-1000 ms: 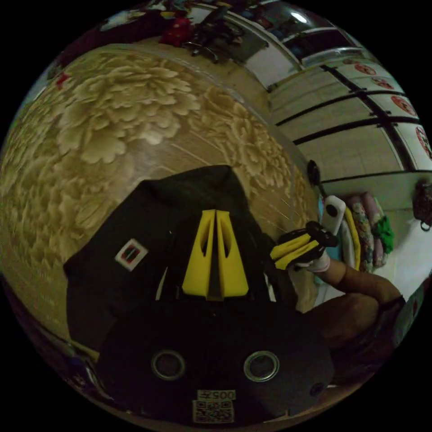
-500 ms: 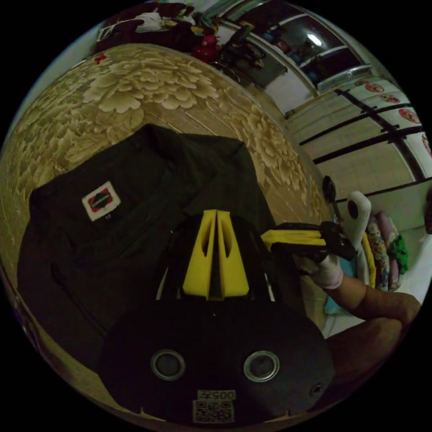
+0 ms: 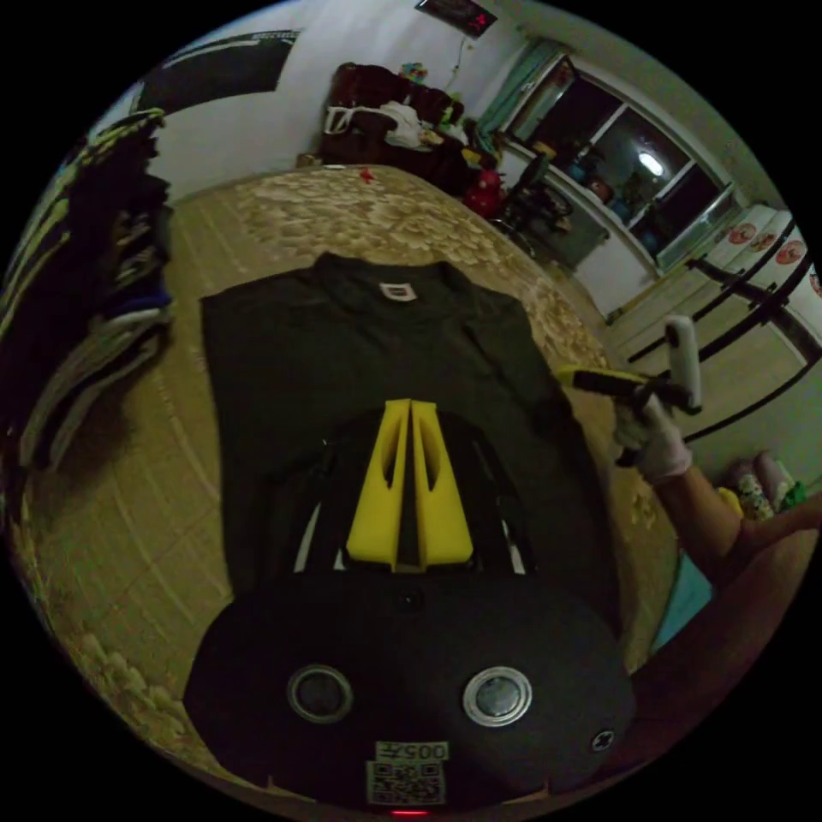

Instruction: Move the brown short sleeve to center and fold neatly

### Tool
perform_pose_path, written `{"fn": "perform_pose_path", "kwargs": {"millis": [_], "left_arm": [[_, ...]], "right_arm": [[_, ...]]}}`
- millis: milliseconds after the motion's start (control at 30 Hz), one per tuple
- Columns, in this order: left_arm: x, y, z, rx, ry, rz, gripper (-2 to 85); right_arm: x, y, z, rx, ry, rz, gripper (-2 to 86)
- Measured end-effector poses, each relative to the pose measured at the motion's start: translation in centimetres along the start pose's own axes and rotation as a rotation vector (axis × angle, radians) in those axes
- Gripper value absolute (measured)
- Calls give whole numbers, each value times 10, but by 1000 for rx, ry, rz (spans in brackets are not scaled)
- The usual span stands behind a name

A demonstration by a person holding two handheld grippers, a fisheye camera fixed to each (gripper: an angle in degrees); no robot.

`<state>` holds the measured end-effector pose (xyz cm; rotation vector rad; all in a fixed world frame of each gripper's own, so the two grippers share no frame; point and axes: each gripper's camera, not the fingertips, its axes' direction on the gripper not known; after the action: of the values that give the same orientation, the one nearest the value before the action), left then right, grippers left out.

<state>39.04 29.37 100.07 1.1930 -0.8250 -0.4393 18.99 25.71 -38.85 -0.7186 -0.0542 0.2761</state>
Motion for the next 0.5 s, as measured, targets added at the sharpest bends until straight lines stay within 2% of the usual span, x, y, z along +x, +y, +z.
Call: {"fn": "perform_pose_path", "kwargs": {"millis": [167,267,367,433,500], "left_arm": [[-23,40,-11,-39,-118,84,64],[-35,58,-6,-79,-231,115,87],[-51,78,3,-136,-215,131,86],[-64,94,14,-200,-215,146,77],[-73,107,12,-191,-214,148,73]], "right_arm": [[-49,-61,49,-74,-125,-104,0],[-78,-102,86,-125,-70,-186,28],[-104,-138,124,-174,-2,-223,40],[-119,-152,143,-171,-26,-217,33],[-137,-160,168,-199,-71,-194,14]]}}
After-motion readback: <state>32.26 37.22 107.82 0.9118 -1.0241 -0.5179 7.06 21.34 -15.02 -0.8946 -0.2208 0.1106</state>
